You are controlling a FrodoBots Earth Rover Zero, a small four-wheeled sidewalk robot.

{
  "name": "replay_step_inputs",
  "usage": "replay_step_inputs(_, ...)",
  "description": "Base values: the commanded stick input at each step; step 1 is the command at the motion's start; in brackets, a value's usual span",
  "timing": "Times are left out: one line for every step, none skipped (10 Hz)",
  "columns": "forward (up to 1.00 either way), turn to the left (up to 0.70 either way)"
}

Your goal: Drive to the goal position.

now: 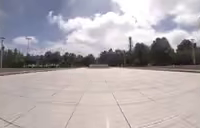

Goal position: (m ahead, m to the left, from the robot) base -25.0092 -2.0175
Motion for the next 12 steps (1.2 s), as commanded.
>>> replay_step_inputs(1.0, 0.0)
replay_step_inputs(1.0, 0.0)
replay_step_inputs(1.0, 0.0)
replay_step_inputs(1.0, 0.0)
replay_step_inputs(1.0, 0.0)
replay_step_inputs(1.0, 0.0)
replay_step_inputs(1.0, 0.0)
replay_step_inputs(1.0, 0.0)
replay_step_inputs(1.0, 0.0)
replay_step_inputs(1.0, 0.0)
replay_step_inputs(1.0, 0.0)
replay_step_inputs(0.54, 0.0)
